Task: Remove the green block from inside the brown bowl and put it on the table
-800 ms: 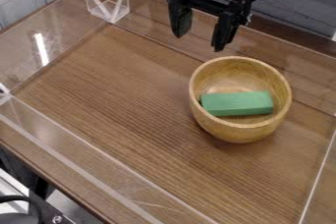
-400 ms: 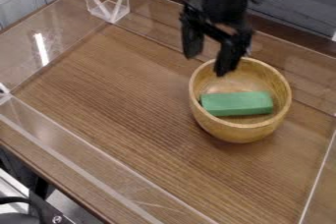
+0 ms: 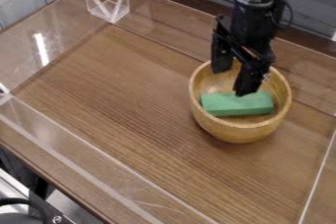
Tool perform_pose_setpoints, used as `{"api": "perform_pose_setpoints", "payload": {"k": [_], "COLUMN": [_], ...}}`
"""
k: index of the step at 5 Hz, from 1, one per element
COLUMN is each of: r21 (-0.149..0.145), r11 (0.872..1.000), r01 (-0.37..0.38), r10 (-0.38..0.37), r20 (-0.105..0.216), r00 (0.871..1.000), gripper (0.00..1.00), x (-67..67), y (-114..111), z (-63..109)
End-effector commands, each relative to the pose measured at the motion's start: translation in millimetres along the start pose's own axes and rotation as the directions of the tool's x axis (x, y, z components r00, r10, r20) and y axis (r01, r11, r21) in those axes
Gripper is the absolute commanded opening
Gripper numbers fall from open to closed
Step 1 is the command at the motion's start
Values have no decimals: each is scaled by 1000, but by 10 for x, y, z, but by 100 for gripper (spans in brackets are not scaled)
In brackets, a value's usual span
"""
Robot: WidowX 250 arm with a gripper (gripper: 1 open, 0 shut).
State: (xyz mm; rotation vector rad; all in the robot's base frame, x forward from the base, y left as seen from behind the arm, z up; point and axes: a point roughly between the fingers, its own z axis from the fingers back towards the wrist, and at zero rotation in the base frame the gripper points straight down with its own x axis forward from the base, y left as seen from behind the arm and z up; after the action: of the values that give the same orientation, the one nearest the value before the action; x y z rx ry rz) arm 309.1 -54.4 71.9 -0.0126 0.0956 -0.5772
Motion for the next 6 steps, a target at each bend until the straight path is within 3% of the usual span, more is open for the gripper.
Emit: {"api": "perform_pose_setpoints", "payload": {"k": [1,6], "r21": [29,30], "r11": [999,998], "r01": [38,51], "r10": [-40,-53], "r20": [59,89], "r00": [997,995], "gripper": [100,100], "x": [68,100], "y": [-18,67], "z": [52,-163]}}
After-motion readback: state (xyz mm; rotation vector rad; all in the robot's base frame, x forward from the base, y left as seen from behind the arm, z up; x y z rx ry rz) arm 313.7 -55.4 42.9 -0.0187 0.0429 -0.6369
